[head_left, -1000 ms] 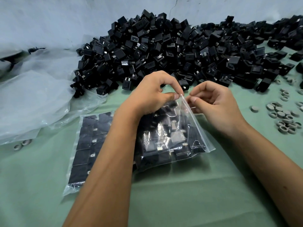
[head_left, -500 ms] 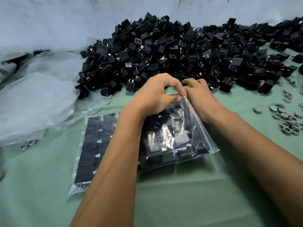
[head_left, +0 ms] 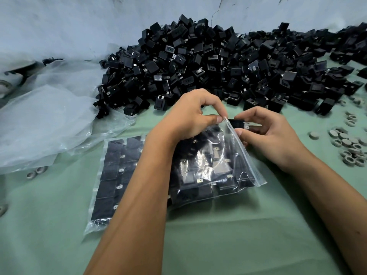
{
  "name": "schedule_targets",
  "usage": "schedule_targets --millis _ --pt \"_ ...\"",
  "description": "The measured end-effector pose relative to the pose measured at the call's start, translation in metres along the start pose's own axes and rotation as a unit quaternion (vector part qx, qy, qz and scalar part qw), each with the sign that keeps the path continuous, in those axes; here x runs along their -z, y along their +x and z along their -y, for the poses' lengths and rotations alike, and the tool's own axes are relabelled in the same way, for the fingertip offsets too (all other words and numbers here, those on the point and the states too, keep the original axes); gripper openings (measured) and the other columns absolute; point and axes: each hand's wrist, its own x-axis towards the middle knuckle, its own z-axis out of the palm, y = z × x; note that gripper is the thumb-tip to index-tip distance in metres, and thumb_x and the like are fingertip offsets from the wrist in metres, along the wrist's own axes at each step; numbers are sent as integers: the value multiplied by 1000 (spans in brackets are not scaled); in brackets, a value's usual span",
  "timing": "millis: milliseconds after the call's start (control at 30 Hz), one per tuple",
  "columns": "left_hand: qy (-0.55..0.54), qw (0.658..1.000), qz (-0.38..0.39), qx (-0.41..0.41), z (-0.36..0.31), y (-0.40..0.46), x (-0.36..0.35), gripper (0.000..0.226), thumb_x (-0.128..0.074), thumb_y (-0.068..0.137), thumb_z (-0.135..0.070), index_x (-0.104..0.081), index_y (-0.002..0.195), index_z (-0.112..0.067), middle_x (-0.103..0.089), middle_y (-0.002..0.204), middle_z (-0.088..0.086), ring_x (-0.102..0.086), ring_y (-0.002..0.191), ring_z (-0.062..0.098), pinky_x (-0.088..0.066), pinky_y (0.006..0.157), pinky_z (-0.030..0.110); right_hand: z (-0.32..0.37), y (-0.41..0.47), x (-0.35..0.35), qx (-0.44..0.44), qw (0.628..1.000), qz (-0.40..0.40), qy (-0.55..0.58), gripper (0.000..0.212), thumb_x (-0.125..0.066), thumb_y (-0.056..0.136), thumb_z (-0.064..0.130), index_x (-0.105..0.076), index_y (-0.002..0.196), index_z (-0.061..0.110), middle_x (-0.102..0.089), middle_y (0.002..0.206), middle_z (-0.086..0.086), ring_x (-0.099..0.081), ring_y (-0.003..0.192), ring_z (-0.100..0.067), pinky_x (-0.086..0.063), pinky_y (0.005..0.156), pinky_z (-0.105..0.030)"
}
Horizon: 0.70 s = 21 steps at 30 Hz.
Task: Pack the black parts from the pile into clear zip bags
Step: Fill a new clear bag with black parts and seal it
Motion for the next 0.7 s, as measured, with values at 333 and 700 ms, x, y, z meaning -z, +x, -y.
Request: schedule_targets --millis 333,700 --pt "-10 1000 -5 -8 1 1 0 13 -80 87 -14 -79 91 -26 -64 114 -7 -59 117 10 -52 101 44 5 0 12 27 992 123 -1 33 -86 75 20 -76 106 11 -78 92 -8 -68 80 -25 -56 75 -35" --pt "-10 1000 -1 -7 1 1 0 12 -80 88 -15 -79 92 -26 -64 115 -7 -59 118 12 -52 102 45 21 -4 8 72 976 153 -138 27 -90 72 40 -83 93 24 -61 88 -10 -48 79 -32 -42 76 -37"
